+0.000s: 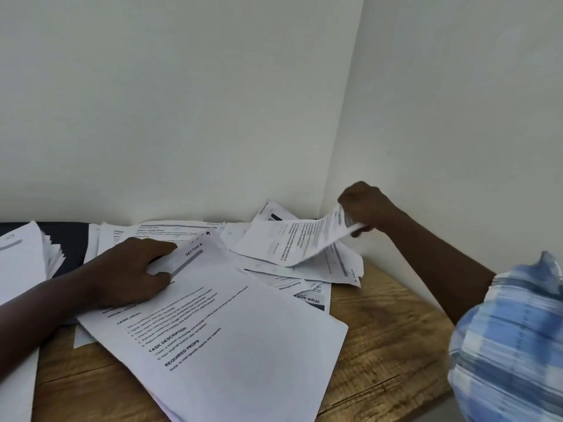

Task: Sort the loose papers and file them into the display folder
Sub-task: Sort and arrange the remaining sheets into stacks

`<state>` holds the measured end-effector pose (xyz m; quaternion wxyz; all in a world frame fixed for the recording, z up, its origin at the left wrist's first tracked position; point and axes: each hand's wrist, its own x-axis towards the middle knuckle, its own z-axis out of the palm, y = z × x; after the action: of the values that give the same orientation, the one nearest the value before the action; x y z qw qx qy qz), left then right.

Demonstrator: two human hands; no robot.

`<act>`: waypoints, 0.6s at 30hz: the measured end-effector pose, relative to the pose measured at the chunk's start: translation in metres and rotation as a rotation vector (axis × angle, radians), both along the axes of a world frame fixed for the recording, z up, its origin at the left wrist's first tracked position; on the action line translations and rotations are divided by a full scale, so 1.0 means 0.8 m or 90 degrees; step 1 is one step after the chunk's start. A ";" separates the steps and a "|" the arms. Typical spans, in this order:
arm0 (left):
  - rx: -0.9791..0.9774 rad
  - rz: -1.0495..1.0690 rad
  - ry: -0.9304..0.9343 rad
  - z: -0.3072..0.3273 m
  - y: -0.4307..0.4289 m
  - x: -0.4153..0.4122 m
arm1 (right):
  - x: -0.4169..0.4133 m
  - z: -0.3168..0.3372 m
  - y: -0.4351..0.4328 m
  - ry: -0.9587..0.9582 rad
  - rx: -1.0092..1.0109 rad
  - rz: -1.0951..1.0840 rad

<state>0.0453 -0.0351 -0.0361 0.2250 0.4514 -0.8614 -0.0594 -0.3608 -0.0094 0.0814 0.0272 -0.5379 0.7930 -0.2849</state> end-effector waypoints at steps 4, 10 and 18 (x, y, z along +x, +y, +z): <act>0.001 0.008 -0.015 0.001 0.001 0.001 | 0.019 0.001 -0.005 -0.505 -0.104 0.076; 0.014 -0.010 -0.007 0.003 0.001 0.004 | 0.016 -0.031 -0.020 -0.533 -0.147 0.024; 0.034 0.005 0.001 0.005 0.007 -0.001 | -0.031 -0.083 -0.017 0.060 -0.004 -0.078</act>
<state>0.0449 -0.0293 -0.0319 0.2140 0.4606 -0.8575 -0.0822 -0.3858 -0.0233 0.0149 -0.0294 -0.5014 0.8239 -0.2626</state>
